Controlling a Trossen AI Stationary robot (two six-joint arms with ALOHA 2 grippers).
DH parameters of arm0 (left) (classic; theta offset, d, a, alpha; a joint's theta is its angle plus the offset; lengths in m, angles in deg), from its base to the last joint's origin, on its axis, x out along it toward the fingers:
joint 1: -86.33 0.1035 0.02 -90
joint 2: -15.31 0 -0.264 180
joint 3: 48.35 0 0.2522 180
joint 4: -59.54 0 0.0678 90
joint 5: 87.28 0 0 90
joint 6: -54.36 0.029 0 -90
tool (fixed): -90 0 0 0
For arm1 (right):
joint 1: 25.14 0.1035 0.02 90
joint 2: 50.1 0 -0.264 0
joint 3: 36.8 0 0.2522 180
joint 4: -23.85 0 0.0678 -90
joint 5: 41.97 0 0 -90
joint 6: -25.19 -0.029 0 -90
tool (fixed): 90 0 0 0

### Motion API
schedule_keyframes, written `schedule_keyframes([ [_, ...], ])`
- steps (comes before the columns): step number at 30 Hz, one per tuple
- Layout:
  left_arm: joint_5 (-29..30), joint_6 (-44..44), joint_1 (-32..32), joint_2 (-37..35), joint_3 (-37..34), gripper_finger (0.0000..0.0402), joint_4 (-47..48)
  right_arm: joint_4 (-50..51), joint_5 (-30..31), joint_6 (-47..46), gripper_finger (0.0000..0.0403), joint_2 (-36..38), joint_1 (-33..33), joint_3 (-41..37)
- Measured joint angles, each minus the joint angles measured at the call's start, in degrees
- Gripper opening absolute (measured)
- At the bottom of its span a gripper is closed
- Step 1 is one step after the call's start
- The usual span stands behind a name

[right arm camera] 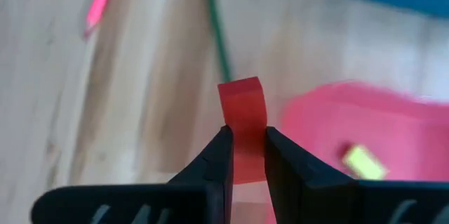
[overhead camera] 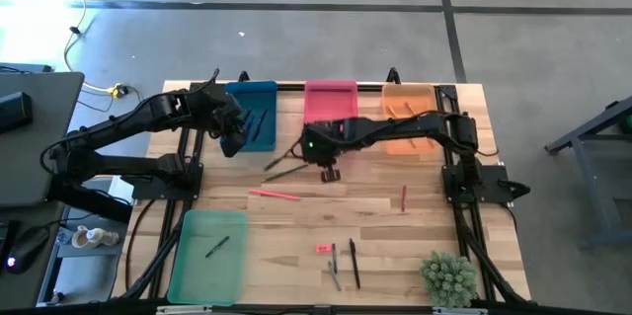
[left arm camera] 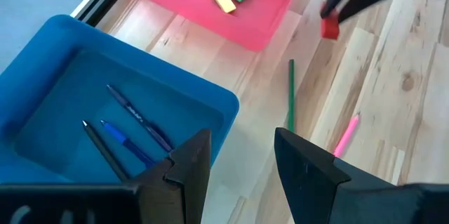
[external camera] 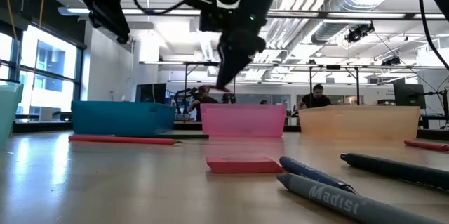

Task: Sort crayons/erasers/pens/pencils in bins
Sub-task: Put the orange eraser into the pink bin

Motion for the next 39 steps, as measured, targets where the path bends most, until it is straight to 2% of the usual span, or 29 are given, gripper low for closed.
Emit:
schedule_keyframes([
  [8, 0.0, -1.4, 0.0, 0.2, 0.0, 0.0145, 0.0, 6.1, 0.0, 2.1, 0.0046, 0.0, -6.7, 7.5],
  [15, 0.0, -1.5, 0.0, 0.2, 0.0, 0.0145, -0.3, 11.8, -0.1, 1.5, 0.0046, 0.0, -13.3, 10.5],
  [25, 0.0, -1.7, 0.0, 0.5, 0.0, 0.0145, -6.0, 13.7, -6.1, -1.7, 0.0046, -2.0, -20.3, 10.3],
  [28, 0.2, -2.9, 0.0, 1.0, 0.0, 0.0147, -8.6, 12.9, -10.3, -3.5, 0.0046, -4.2, -21.4, 10.3],
  [30, 0.4, -4.8, 0.0, 1.7, 0.0, 0.0153, -9.6, 13.0, -12.1, -3.9, 0.0046, -6.0, -21.9, 10.2],
  [39, 0.4, -10.6, -0.4, 5.8, 0.0, 0.0207, -11.1, 12.7, -12.3, -3.1, 0.0046, -10.2, -22.2, 10.2],
])
